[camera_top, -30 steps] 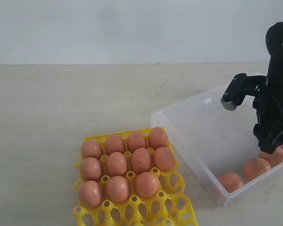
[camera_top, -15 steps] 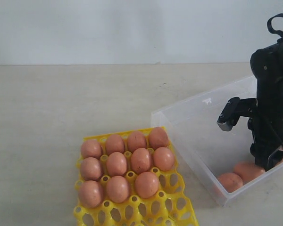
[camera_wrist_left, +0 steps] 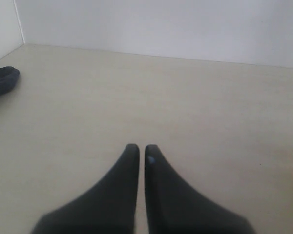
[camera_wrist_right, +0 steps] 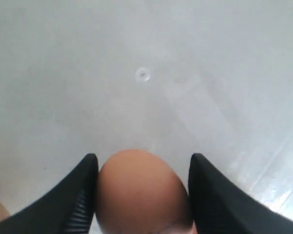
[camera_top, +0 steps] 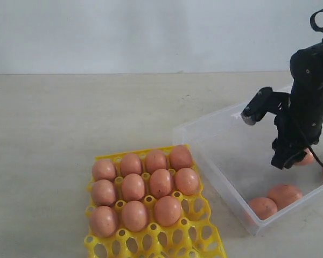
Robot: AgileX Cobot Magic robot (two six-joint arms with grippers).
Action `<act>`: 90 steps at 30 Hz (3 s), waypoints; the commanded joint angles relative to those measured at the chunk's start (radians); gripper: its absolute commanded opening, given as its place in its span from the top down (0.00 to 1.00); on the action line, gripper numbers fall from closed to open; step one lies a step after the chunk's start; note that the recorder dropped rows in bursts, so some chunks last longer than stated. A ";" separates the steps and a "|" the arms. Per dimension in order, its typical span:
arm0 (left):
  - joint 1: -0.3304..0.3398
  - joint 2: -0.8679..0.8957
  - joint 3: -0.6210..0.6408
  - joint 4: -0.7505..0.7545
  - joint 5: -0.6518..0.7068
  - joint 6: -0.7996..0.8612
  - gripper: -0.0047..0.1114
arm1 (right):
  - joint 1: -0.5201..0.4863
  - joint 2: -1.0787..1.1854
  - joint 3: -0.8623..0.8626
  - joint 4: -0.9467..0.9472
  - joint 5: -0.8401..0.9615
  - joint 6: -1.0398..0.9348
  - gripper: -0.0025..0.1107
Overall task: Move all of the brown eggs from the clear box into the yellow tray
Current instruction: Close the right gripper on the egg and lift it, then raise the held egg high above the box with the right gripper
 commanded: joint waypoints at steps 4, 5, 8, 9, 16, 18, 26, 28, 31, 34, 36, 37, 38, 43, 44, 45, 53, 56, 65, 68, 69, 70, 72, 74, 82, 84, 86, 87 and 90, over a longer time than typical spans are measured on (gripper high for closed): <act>-0.003 -0.003 0.004 0.000 -0.003 0.004 0.92 | -0.002 -0.150 -0.002 0.152 -0.125 0.055 0.98; -0.003 -0.003 0.004 0.000 -0.003 0.004 0.92 | -0.002 -0.178 -0.002 0.212 -0.149 0.055 0.98; -0.003 -0.003 0.004 0.000 -0.003 0.004 0.92 | -0.002 -0.234 -0.002 0.349 -0.201 0.045 0.98; -0.003 -0.003 0.004 0.000 -0.003 0.004 0.92 | -0.002 -0.254 -0.002 0.393 -0.221 0.042 0.98; -0.003 -0.003 0.004 0.000 -0.003 0.004 0.92 | 0.004 -0.404 0.053 0.808 -0.580 0.015 0.98; -0.003 -0.003 0.004 0.000 -0.003 0.004 0.92 | 0.018 -0.459 0.082 0.929 -0.689 -0.018 0.98; -0.003 -0.003 0.004 0.000 -0.003 0.004 0.92 | 0.035 -0.690 0.104 0.906 -0.880 -0.074 0.98; -0.003 -0.003 0.004 0.000 -0.003 0.004 0.92 | 0.035 -0.747 0.102 0.892 -0.968 -0.119 0.98; -0.003 -0.003 0.004 0.000 -0.003 0.004 0.92 | 0.035 -0.824 0.091 0.698 -1.086 -0.170 0.98; -0.003 -0.003 0.004 0.000 -0.003 0.004 0.92 | 0.035 -0.861 0.067 0.395 -1.138 -0.191 0.98; -0.003 -0.003 0.004 0.000 -0.003 0.004 0.92 | 0.035 -0.864 0.043 0.175 -1.143 -0.193 0.98; -0.003 -0.003 0.004 0.000 -0.003 0.004 0.92 | 0.035 -0.864 0.033 0.044 -1.143 -0.193 0.98; -0.003 -0.003 0.004 0.000 -0.003 0.004 0.92 | 0.035 -0.864 0.022 -0.085 -1.143 -0.193 0.98; -0.003 -0.003 0.004 0.000 -0.003 0.004 0.92 | 0.056 -0.871 0.018 -0.235 -1.162 0.067 0.98; -0.003 -0.003 0.004 0.000 -0.003 0.004 0.92 | 0.069 -0.880 0.018 -0.181 -1.162 0.270 0.98; -0.003 -0.003 0.004 0.000 -0.003 0.004 0.92 | 0.075 -0.884 0.018 -0.149 -1.158 0.421 0.98; -0.003 -0.003 0.004 0.000 -0.003 0.004 0.92 | 0.079 -0.855 0.018 -0.311 -1.448 1.101 0.98; -0.003 -0.003 0.004 0.000 -0.003 0.004 0.92 | 0.079 -0.826 0.018 -0.300 -1.594 1.129 0.98; -0.003 -0.003 0.004 0.000 -0.003 0.004 0.92 | 0.079 -0.733 0.018 -0.405 -1.699 1.440 0.98; -0.003 -0.003 0.004 0.000 -0.003 0.004 0.92 | 0.079 -0.688 0.018 -0.513 -1.787 1.566 0.98; -0.003 -0.003 0.004 0.000 -0.003 0.004 0.92 | 0.079 -0.669 0.018 -0.549 -1.825 1.614 0.98; -0.003 -0.003 0.004 0.000 -0.003 0.004 0.92 | 0.079 -0.654 0.018 -0.587 -1.859 1.661 0.98; -0.003 -0.003 0.004 0.000 -0.003 0.004 0.92 | 0.079 -0.612 0.018 -0.658 -1.960 1.744 0.98; -0.003 -0.003 0.004 0.000 -0.003 0.004 0.92 | 0.079 -0.568 0.018 -0.706 -1.991 1.795 0.98; -0.003 -0.003 0.004 0.000 -0.003 0.004 0.92 | -0.007 -0.483 0.018 -0.840 -1.991 1.849 0.98; -0.003 -0.003 0.004 0.000 -0.003 0.004 0.92 | -0.064 -0.468 0.020 -0.902 -1.991 1.883 0.98; -0.003 -0.003 0.004 0.000 -0.003 0.004 0.92 | -0.109 -0.455 0.020 -0.984 -1.991 1.953 0.98; -0.003 -0.003 0.004 0.000 -0.003 0.004 0.92 | -0.128 -0.449 0.020 -1.045 -1.991 1.986 0.98; -0.003 -0.003 0.004 0.000 -0.003 0.004 0.92 | -0.153 -0.441 0.024 -1.200 -1.991 2.023 0.98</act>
